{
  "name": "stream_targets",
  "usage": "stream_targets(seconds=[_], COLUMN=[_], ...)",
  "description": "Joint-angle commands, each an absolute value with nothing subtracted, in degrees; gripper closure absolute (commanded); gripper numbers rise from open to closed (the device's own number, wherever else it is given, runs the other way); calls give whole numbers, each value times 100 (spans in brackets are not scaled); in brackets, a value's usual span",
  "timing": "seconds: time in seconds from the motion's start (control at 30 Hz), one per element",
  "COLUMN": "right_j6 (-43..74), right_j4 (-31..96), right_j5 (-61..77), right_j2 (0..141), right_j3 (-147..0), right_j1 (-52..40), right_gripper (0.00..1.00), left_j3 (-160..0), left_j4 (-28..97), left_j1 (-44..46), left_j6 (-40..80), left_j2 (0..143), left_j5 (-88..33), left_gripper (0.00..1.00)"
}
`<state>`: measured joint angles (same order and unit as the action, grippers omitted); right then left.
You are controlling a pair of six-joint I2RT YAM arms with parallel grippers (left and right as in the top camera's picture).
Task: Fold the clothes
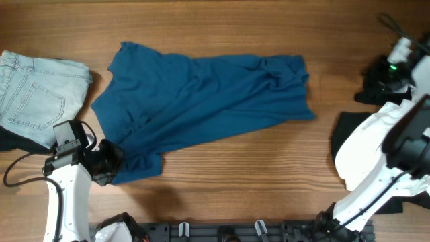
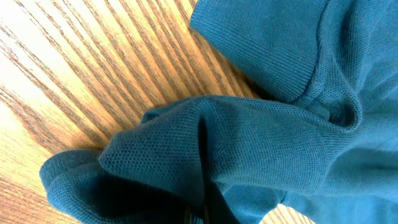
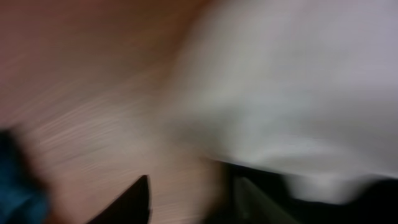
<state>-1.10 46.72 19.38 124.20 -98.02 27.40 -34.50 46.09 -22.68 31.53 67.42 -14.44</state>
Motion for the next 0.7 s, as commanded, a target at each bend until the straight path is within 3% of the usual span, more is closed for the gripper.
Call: stream_targets(seconds=[0.0, 0.17, 0.37, 0.57, 0.67], right_j6=[-626, 266, 1715, 1793, 2104], right_j4=[4893, 5673, 7824, 7319, 6342], right_j5=[2364, 521, 10, 851, 1081], right_j2=[11784, 11987, 11990, 11845, 11601], right_j3=[-9915, -9679, -9614, -8418, -7776], right_j1=[1525, 259, 93, 93, 97], right_gripper=[49, 48, 43, 43, 42], left_j3=[-3494, -3494, -3494, -3494, -3494], left_j4=[4609, 4611, 4602, 4606, 4584], left_j1=[-2309, -2309, -2309, -2309, -2309], left_j6=[3020, 3020, 3020, 3017, 3017], left_j2=[6761, 6761, 6761, 6761, 6761], left_j5=[-1494, -1494, -1494, -1494, -1494], left_gripper=[96, 96, 96, 96, 96])
